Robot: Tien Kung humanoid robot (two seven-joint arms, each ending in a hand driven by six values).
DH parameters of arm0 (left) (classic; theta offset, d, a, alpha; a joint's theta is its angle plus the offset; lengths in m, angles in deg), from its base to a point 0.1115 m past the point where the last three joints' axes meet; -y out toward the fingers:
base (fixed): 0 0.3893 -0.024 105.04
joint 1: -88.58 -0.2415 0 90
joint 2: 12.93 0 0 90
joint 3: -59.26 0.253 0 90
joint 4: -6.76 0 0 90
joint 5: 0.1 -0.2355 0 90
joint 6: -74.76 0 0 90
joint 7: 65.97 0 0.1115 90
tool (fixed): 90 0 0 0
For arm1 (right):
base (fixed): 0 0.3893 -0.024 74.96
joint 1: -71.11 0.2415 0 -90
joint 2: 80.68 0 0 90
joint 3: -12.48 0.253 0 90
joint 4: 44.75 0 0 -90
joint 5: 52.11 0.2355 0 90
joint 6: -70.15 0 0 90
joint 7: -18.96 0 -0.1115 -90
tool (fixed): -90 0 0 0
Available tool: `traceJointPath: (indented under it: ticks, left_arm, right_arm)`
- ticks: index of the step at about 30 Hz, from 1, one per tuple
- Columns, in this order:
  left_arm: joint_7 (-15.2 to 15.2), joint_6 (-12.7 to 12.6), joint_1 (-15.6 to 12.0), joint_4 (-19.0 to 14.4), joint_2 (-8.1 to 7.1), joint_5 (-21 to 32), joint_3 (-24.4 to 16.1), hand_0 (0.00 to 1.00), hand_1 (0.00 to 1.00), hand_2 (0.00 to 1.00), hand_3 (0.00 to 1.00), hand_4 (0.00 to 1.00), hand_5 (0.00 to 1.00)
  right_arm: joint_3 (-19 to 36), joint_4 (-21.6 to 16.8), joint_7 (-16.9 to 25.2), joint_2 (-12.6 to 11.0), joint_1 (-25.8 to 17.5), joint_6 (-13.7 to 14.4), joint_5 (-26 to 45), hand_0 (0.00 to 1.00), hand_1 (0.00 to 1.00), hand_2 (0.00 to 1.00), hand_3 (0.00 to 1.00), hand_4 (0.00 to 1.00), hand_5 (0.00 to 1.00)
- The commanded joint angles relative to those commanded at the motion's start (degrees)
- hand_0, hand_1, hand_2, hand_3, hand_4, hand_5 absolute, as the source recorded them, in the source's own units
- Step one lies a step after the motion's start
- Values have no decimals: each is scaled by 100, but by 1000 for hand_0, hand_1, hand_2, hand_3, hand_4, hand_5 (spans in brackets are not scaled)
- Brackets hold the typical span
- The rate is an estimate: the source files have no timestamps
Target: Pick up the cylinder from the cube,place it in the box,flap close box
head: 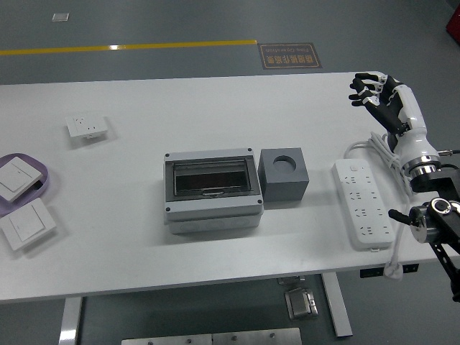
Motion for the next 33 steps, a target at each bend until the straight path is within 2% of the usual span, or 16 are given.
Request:
traceJointPath:
  ticks: [7, 8, 20, 33]
  left_arm:
    - [4, 8, -73, 23, 26, 37, 42, 625, 607, 533, 629, 701, 307]
    - [4, 8, -74, 25, 28, 38, 42, 625, 607, 533, 629, 701, 305]
    - [12, 17, -36, 35, 12, -7, 9, 625, 607, 533, 629, 700, 302]
    - [34, 39, -6, 58, 20, -17, 30, 626, 607, 535, 629, 700, 303]
  right_arm:
    - [265, 9, 196, 27, -169, -94, 181, 583, 581, 605, 641, 767, 440]
    - [275, 13, 204, 30, -181, -102, 189, 605, 602, 617, 635, 786, 400]
    - [469, 72, 262, 32, -235, -110, 256, 639, 631, 656, 633, 807, 361]
    - [717, 75, 643, 28, -273, 50, 570, 643, 632, 661, 633, 820, 358]
